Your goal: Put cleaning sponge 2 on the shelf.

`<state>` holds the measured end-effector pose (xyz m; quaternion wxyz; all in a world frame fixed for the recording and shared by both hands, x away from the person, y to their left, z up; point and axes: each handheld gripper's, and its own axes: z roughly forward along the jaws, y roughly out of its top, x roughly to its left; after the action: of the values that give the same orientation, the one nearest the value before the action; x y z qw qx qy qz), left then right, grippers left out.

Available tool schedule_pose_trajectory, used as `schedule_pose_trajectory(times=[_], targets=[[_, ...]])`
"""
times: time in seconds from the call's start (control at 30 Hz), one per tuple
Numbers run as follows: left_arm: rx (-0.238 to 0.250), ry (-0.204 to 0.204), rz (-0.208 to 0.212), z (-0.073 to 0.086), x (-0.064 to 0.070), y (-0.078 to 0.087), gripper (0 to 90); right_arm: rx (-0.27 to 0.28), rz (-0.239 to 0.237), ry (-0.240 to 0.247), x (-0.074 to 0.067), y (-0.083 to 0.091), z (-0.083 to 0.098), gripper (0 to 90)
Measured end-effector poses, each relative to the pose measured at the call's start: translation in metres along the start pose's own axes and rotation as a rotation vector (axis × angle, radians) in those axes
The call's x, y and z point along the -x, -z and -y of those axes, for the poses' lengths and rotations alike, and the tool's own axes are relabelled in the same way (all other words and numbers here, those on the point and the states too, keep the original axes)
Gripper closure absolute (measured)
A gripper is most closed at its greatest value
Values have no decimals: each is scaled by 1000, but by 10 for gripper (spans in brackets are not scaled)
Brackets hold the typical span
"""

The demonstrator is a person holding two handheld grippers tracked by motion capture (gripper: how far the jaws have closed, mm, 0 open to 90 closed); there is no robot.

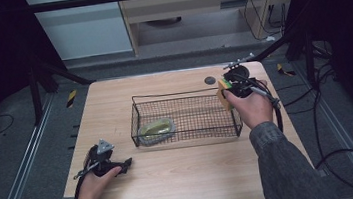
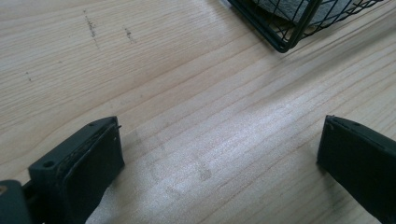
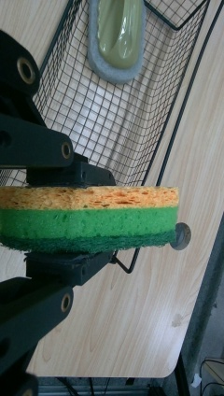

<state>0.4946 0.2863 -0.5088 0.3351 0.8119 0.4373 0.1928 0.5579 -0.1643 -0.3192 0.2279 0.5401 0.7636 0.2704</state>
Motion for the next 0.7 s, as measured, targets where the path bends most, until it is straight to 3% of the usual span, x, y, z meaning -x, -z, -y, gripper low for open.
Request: schedule_pose_trajectory(times=[0.7], targets=[[0, -2, 0, -1, 0, -1, 0, -33, 11, -37, 5, -25, 8, 648]])
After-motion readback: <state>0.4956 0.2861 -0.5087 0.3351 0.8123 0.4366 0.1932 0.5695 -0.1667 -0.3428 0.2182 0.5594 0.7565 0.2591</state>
